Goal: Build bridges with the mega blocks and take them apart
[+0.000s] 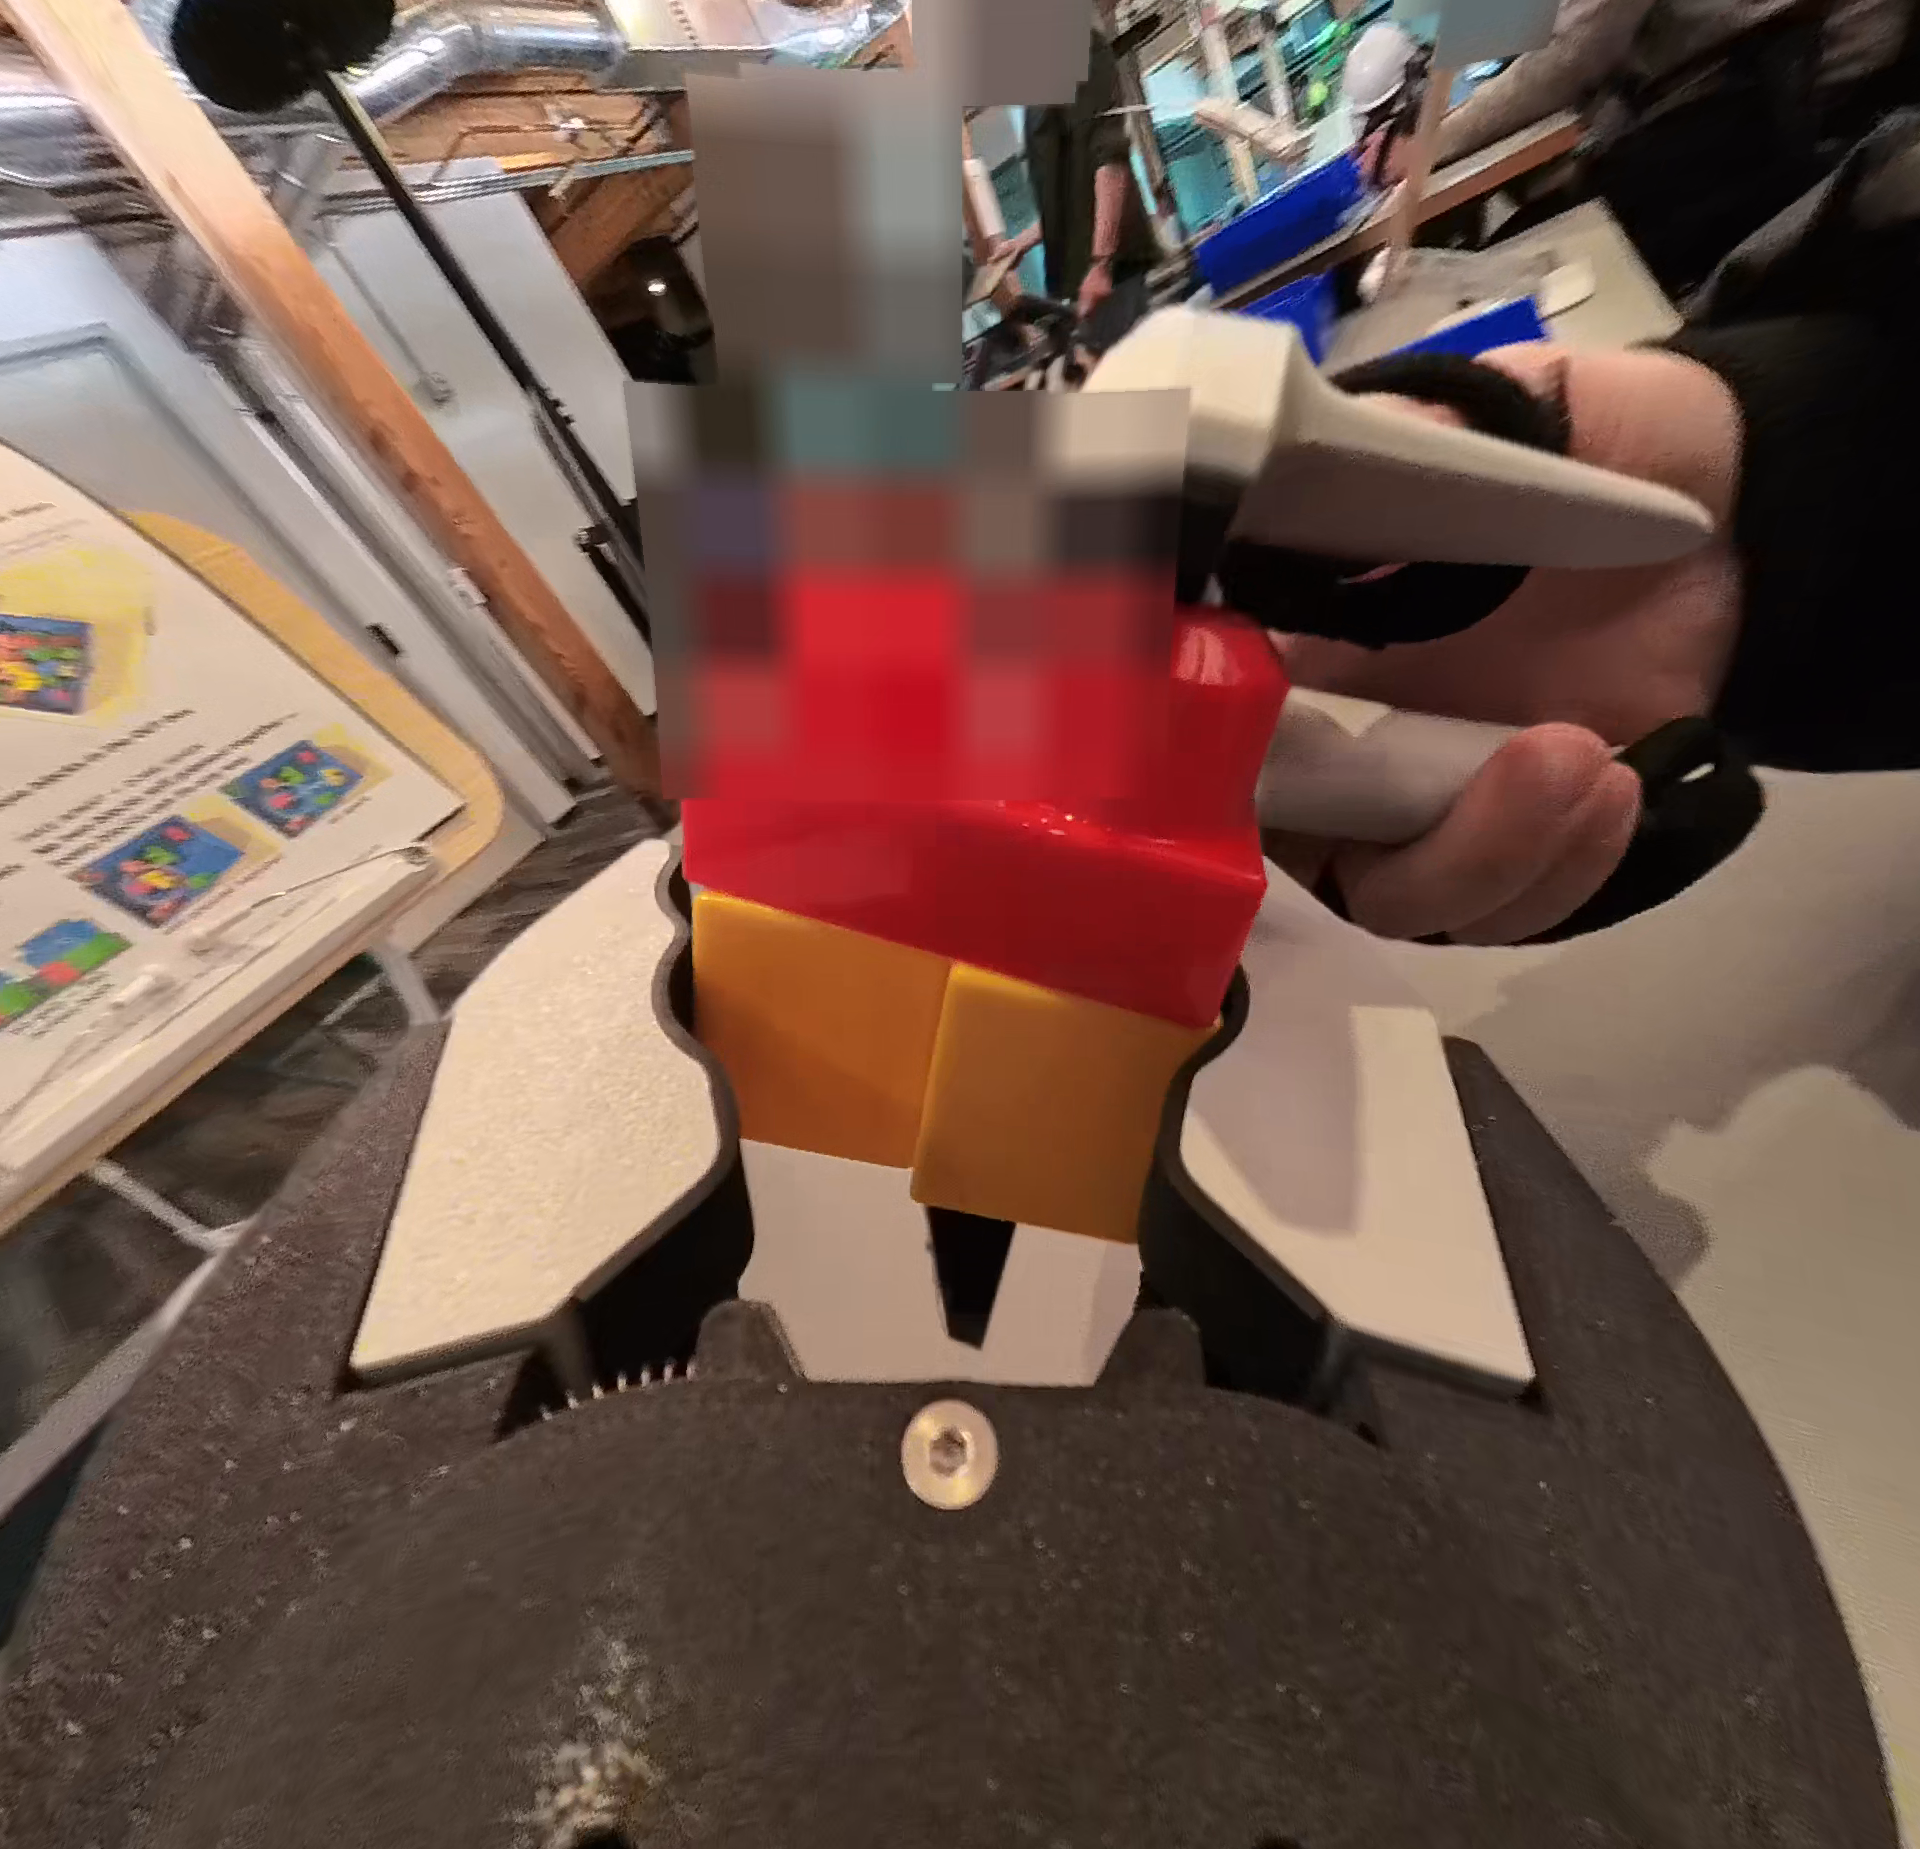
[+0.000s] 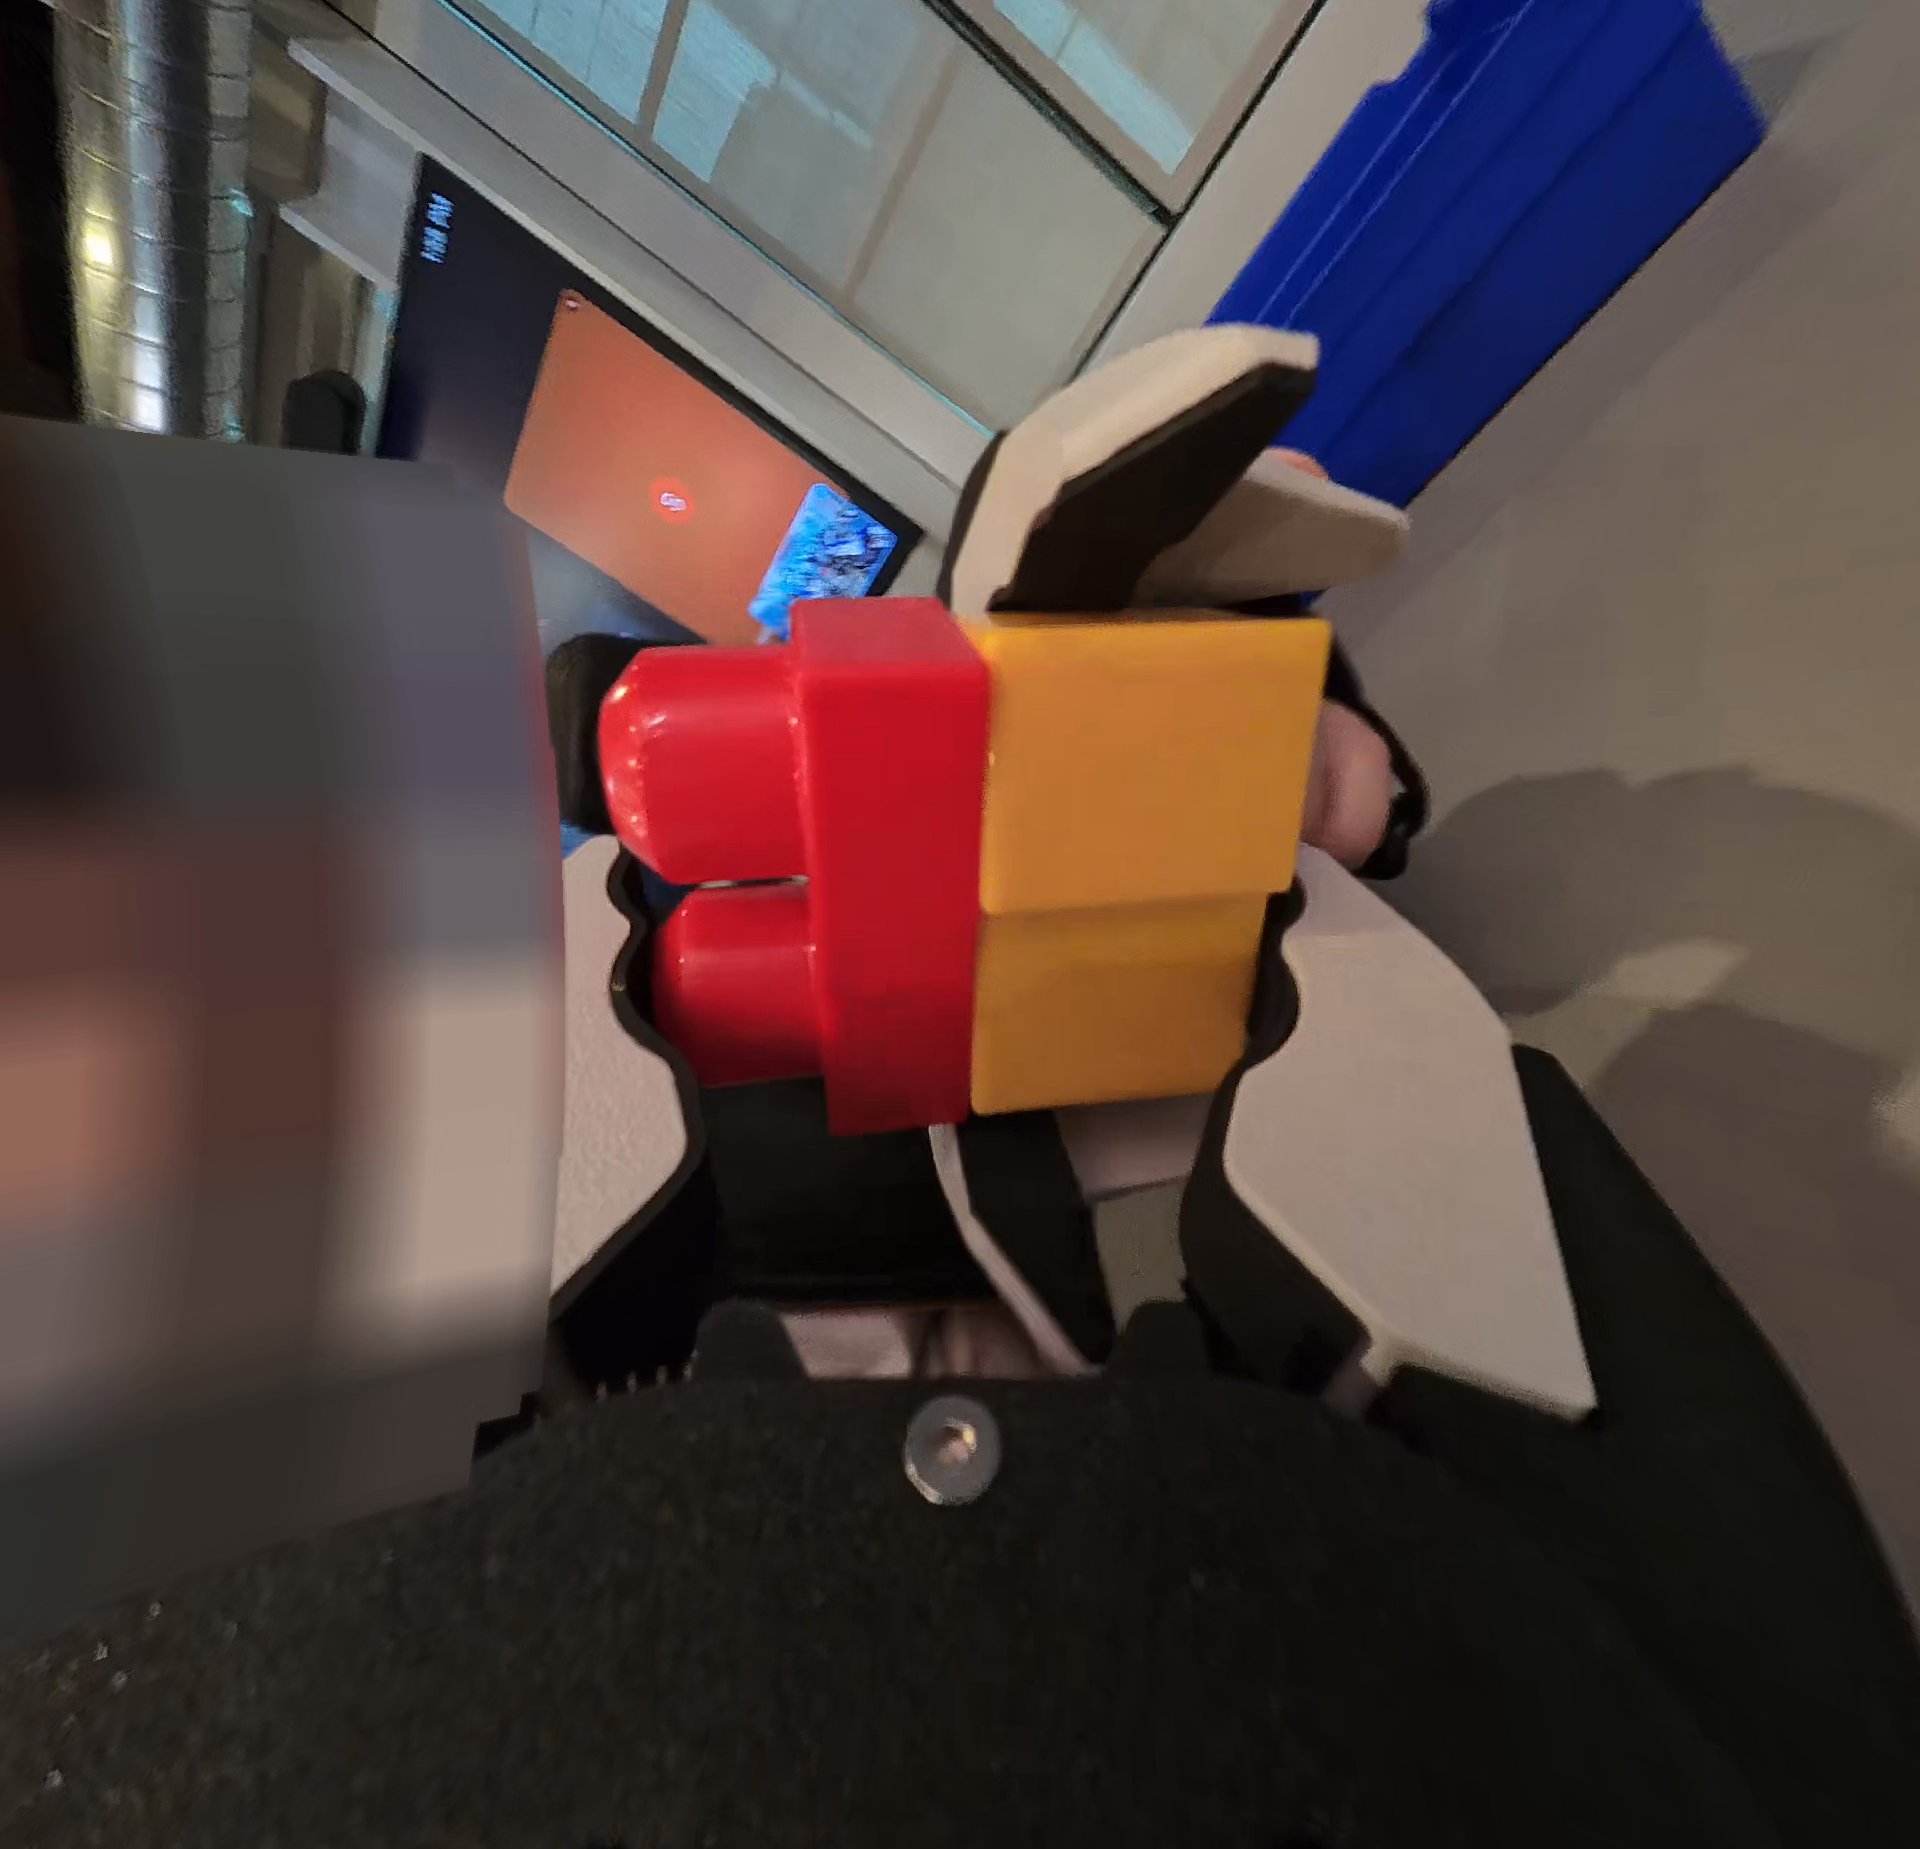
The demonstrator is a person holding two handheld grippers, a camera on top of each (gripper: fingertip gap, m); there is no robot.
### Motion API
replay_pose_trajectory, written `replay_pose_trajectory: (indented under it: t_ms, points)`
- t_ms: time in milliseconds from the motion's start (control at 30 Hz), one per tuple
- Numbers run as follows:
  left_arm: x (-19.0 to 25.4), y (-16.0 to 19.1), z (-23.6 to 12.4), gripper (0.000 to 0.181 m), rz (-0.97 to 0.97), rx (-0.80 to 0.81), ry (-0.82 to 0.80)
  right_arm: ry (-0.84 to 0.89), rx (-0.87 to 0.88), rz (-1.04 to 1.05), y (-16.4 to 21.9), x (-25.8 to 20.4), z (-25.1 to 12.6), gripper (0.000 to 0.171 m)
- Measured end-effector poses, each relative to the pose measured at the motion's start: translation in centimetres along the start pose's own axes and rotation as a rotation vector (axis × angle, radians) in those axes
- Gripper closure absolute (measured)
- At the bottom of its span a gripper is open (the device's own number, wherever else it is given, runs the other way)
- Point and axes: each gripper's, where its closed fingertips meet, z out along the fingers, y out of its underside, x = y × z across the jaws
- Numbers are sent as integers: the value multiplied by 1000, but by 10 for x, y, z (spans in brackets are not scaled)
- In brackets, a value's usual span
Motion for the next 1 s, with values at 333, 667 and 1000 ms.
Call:
replay_pose_trajectory:
  t_ms: [333, 667, 1000]
  points:
    - [-40, 32, -2, 87, 48, -208, -257, 728, 78, -488, -33, 41, -36, 96]
    - [-51, 54, -4, 88, 48, -344, -341, 870, 41, -483, -37, 63, -28, 134]
    - [-25, 62, 4, 88, -81, -362, -111, 739, -87, -433, -28, 67, -62, 135]
